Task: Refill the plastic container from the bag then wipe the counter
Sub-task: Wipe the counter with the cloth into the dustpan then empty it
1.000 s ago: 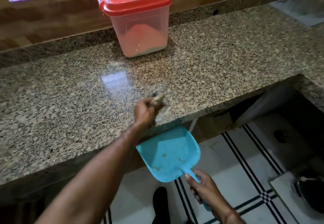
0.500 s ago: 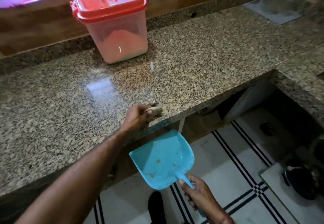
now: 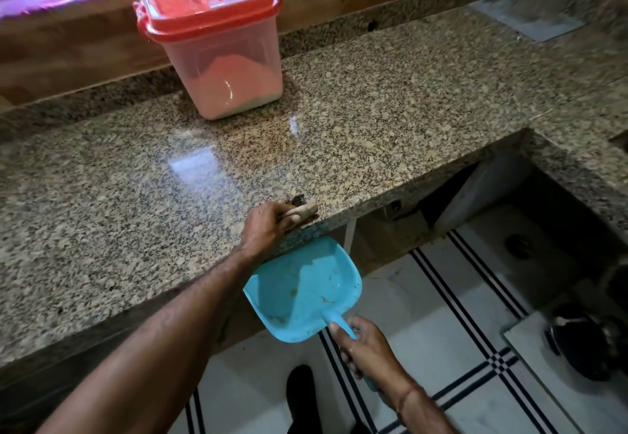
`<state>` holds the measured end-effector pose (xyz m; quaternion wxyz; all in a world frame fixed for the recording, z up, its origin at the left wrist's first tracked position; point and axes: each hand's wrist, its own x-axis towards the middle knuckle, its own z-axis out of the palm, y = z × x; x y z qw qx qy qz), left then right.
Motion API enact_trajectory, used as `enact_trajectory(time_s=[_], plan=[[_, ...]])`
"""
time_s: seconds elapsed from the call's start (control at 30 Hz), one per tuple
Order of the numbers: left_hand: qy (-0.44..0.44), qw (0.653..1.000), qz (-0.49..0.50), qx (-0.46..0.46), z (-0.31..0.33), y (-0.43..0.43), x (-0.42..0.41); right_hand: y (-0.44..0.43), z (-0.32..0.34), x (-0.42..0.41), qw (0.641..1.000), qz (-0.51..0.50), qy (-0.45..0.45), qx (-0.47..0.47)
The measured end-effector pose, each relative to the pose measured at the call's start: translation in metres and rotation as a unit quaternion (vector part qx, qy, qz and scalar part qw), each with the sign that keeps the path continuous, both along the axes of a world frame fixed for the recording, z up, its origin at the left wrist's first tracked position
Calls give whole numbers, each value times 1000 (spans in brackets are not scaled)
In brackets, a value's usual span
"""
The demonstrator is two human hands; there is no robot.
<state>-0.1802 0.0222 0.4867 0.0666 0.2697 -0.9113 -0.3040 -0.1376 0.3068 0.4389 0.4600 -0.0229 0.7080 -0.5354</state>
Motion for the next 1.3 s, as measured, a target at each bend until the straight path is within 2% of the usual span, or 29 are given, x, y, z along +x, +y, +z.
enact_trajectory(time_s=[0.13, 0.27, 0.37, 0.53, 0.63, 0.7, 0.8, 0.83, 0.93, 1.03, 1.17, 1.23, 1.3], plan=[[-14, 1000, -8, -25, 6, 7, -3, 4, 1, 3, 1000, 1, 0, 3], [-62, 997, 14, 52, 15, -3, -12, 1, 3, 2, 1000, 1, -10, -1], [-46, 995, 37, 83, 17, -4, -11, -15, 7, -2, 1000, 10, 1, 5], [-14, 1000, 0, 21, 15, 17, 25, -35, 7, -5, 1000, 6, 2, 19], [-21, 1000, -7, 19, 8, 29, 45, -37, 6, 2, 1000, -3, -6, 26], [13, 997, 41, 57, 12, 20, 50, -35, 8, 6, 1000, -1, -3, 23], [66, 974, 160, 143, 25, -12, 45, -27, 6, 5, 1000, -1, -4, 14], [71, 969, 186, 145, 28, -23, 44, -25, 5, 6, 1000, -1, -5, 15], [32, 975, 214, 51, 25, -38, 44, -20, 2, 5, 1000, -2, -2, 21], [-21, 979, 203, -10, 15, -23, 43, -15, -1, 8, 1000, 5, -4, 25], [-16, 987, 156, -21, 12, 5, 26, -12, -7, 13, 999, 0, -13, 40], [-7, 997, 83, 8, 10, 6, 13, -12, -8, 17, 999, 0, -14, 41], [-21, 998, -36, 39, 9, 2, 1, -13, -8, 19, 999, -1, -14, 40]])
